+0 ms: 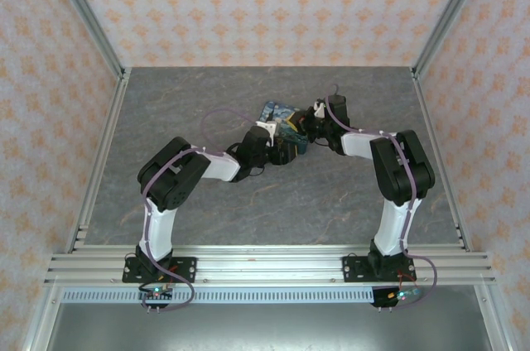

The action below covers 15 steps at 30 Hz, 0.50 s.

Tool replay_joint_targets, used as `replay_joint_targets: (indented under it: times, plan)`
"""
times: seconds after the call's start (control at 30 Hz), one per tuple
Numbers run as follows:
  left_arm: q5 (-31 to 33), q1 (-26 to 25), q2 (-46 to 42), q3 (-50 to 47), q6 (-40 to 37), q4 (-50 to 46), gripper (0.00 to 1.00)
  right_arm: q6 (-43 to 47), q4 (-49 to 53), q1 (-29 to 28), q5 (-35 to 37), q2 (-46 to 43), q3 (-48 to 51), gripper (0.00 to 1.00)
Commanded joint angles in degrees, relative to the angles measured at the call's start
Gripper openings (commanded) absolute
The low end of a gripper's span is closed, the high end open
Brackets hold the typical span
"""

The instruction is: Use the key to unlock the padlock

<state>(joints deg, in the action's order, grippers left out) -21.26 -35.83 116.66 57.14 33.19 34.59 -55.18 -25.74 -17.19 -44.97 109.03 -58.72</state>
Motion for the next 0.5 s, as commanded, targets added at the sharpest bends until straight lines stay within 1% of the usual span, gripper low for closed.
replay_joint_targets:
  times: [0.0, 0.17, 0.33, 0.43, 0.47]
  plan:
    - [-5.33, -1.17, 2.01, -0.98, 3.68, 5.30, 0.68, 1.31, 2.24, -0.21, -0.38, 1.62, 0.10, 0.00]
    - [1.75, -2.30, 1.80, 0.64, -0.50, -4.16, 0.68, 0.62, 1.30, -0.21, -0.49, 2.06, 0.09, 0.00]
    - [7.40, -3.18, 2.69, 1.91, -3.99, -9.12, 0.68, 0.49, 0.95, -0.17, -0.47, 2.09, 0.27, 0.00]
    - [7.10, -3.43, 3.64, 2.50, -3.64, -8.38, 0.68, 0.43, 0.91, -0.18, -0.49, 2.37, 0.36, 0.00]
    - [6.12, -3.45, 3.91, 2.42, -3.25, -6.95, 0.68, 0.42, 0.78, -0.21, -0.47, 2.41, 0.36, 0.00]
